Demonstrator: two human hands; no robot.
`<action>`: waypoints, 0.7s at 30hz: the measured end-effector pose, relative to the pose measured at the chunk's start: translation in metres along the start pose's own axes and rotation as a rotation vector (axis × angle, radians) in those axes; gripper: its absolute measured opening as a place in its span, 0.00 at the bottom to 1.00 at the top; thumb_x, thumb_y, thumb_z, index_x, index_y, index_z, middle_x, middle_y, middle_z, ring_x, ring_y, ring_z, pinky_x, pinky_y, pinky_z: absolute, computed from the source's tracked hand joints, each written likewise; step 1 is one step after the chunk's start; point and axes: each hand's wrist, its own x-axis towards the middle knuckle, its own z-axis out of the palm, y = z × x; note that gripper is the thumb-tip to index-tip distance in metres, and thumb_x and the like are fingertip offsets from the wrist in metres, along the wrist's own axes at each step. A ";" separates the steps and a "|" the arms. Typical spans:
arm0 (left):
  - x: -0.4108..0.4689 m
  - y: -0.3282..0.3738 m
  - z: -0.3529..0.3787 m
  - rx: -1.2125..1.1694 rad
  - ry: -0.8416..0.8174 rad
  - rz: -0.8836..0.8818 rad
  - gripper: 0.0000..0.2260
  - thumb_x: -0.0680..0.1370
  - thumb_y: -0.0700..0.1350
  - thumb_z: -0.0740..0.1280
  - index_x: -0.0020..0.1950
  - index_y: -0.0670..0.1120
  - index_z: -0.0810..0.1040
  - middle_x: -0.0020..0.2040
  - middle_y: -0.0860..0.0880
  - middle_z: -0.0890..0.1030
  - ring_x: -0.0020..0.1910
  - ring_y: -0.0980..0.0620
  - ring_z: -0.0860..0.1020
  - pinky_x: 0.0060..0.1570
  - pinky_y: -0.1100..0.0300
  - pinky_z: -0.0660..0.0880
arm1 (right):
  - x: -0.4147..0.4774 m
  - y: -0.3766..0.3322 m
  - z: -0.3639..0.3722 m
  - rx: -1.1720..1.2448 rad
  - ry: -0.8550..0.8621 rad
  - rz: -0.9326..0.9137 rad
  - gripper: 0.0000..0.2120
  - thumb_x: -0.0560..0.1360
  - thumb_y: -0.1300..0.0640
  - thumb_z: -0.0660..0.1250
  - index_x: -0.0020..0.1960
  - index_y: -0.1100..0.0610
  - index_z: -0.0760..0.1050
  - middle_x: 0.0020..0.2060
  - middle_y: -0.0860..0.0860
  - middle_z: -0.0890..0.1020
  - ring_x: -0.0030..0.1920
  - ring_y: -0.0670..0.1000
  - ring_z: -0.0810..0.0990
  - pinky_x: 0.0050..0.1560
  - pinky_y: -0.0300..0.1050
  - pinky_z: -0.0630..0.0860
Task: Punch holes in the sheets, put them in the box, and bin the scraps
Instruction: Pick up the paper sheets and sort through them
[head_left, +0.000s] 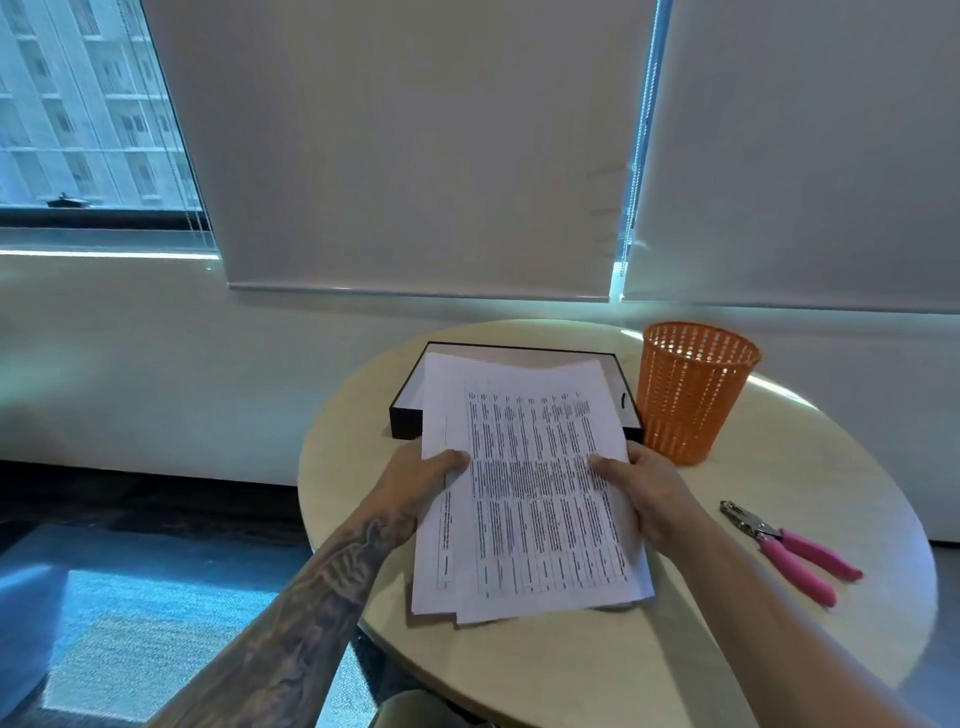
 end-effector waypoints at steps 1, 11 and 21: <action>0.003 0.005 -0.001 -0.002 0.025 0.058 0.07 0.78 0.39 0.69 0.56 0.44 0.81 0.51 0.45 0.85 0.45 0.50 0.84 0.45 0.57 0.82 | -0.003 -0.008 0.000 -0.018 0.022 -0.062 0.10 0.77 0.62 0.71 0.58 0.59 0.80 0.49 0.58 0.88 0.47 0.59 0.88 0.51 0.61 0.83; 0.015 0.049 0.002 -0.092 0.170 0.313 0.09 0.76 0.38 0.72 0.49 0.52 0.83 0.46 0.52 0.86 0.46 0.51 0.84 0.43 0.58 0.80 | -0.020 -0.049 0.007 -0.001 0.089 -0.408 0.15 0.77 0.62 0.71 0.63 0.57 0.78 0.51 0.51 0.87 0.50 0.51 0.87 0.50 0.49 0.84; 0.015 0.020 0.015 -0.159 0.212 0.224 0.07 0.78 0.38 0.69 0.54 0.47 0.82 0.48 0.51 0.86 0.45 0.55 0.84 0.47 0.59 0.81 | -0.015 0.004 0.010 -0.053 0.126 -0.357 0.26 0.77 0.56 0.73 0.72 0.54 0.69 0.62 0.50 0.82 0.62 0.50 0.82 0.61 0.53 0.79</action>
